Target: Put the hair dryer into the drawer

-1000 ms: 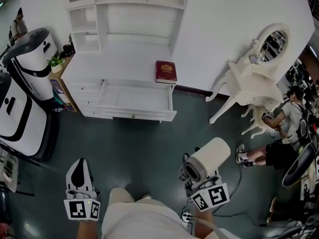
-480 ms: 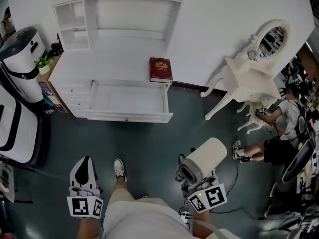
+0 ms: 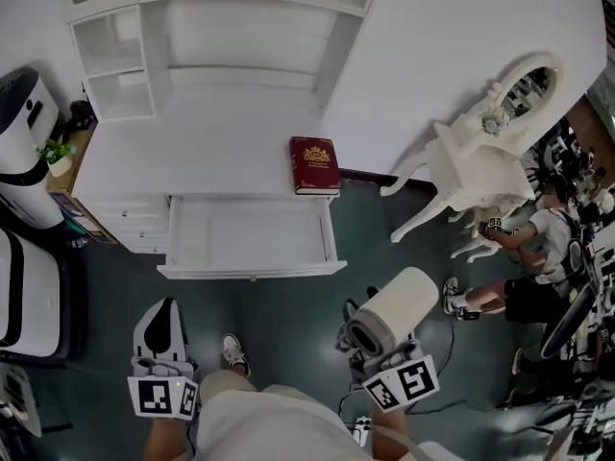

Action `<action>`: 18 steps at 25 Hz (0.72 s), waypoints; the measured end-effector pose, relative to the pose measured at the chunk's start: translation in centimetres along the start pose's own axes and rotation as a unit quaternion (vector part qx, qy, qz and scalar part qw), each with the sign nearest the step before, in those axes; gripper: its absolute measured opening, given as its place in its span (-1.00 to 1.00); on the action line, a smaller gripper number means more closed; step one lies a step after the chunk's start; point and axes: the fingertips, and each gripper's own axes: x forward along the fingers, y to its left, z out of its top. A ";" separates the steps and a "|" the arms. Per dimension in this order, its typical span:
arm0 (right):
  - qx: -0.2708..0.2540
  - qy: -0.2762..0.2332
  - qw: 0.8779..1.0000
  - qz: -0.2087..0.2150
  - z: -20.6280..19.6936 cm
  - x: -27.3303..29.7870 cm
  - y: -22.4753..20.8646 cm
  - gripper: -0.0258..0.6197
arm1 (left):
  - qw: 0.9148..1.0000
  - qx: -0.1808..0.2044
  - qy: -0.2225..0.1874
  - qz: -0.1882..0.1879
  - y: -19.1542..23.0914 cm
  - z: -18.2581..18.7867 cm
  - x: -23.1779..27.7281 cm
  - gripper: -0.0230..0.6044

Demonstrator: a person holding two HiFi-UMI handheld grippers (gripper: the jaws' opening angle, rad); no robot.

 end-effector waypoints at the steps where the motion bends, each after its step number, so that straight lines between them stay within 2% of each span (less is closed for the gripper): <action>1: 0.001 0.000 1.000 -0.003 0.4 1.4 0.2 -0.34 | 1.000 0.000 0.001 -0.008 0.8 0.2 1.4 -0.88; 5: 0.004 0.002 1.000 -0.020 1.0 5.4 0.6 -0.34 | 0.999 -0.001 0.004 -0.037 3.0 0.3 6.1 -0.88; 11: 0.003 0.015 0.999 -0.041 1.0 8.0 -0.4 -0.34 | 0.998 -0.011 0.015 -0.065 3.1 -0.2 9.6 -0.88; 18: -0.008 0.026 0.999 -0.046 0.8 10.4 -2.6 -0.34 | 0.998 -0.009 0.016 -0.067 3.0 -0.1 12.7 -0.88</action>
